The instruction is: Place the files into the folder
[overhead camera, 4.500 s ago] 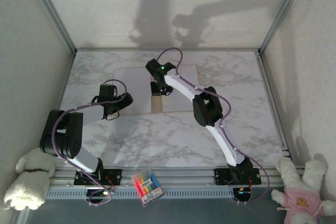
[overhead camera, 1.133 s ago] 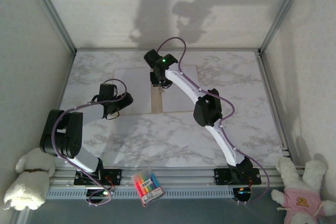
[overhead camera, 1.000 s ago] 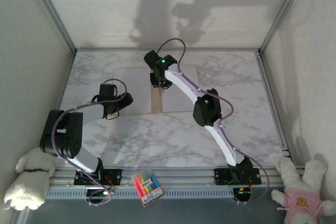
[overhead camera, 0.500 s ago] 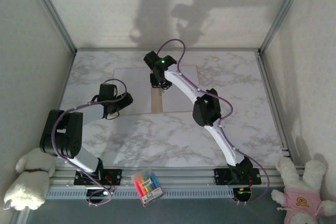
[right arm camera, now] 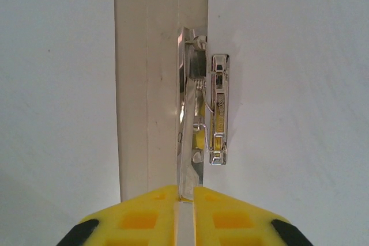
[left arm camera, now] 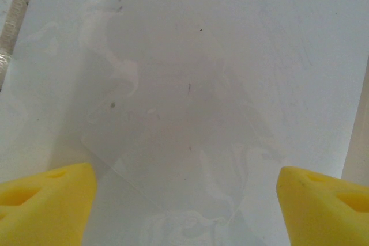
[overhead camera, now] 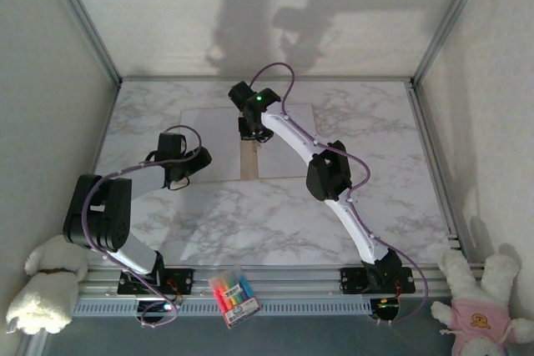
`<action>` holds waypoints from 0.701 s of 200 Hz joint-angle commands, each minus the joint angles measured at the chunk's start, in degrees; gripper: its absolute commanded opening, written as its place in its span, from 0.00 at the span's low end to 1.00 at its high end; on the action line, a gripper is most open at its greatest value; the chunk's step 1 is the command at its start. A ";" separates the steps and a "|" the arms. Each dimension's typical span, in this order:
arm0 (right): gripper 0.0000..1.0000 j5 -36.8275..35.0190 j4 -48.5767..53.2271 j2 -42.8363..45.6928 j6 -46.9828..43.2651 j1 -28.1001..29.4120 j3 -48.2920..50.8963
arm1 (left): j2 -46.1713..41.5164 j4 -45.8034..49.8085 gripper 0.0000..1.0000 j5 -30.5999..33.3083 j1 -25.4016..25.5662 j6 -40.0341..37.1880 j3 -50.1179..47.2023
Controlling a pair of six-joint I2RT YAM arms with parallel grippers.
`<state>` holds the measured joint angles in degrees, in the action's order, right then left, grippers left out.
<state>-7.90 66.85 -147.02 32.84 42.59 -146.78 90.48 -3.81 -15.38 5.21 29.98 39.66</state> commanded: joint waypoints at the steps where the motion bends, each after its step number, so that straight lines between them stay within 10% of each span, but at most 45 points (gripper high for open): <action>1: 0.16 0.12 0.80 -0.55 0.69 -0.09 0.54 | -0.28 5.22 0.83 -0.95 0.36 -0.27 -1.17; 140: 0.10 -1.23 2.33 -1.17 -1.61 -0.12 0.93 | -0.69 5.26 0.83 -0.97 0.34 -0.17 -1.42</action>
<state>-7.88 67.16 -147.02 32.14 42.59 -146.67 90.37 -3.49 -15.40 5.21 29.98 39.64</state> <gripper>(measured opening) 0.113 0.826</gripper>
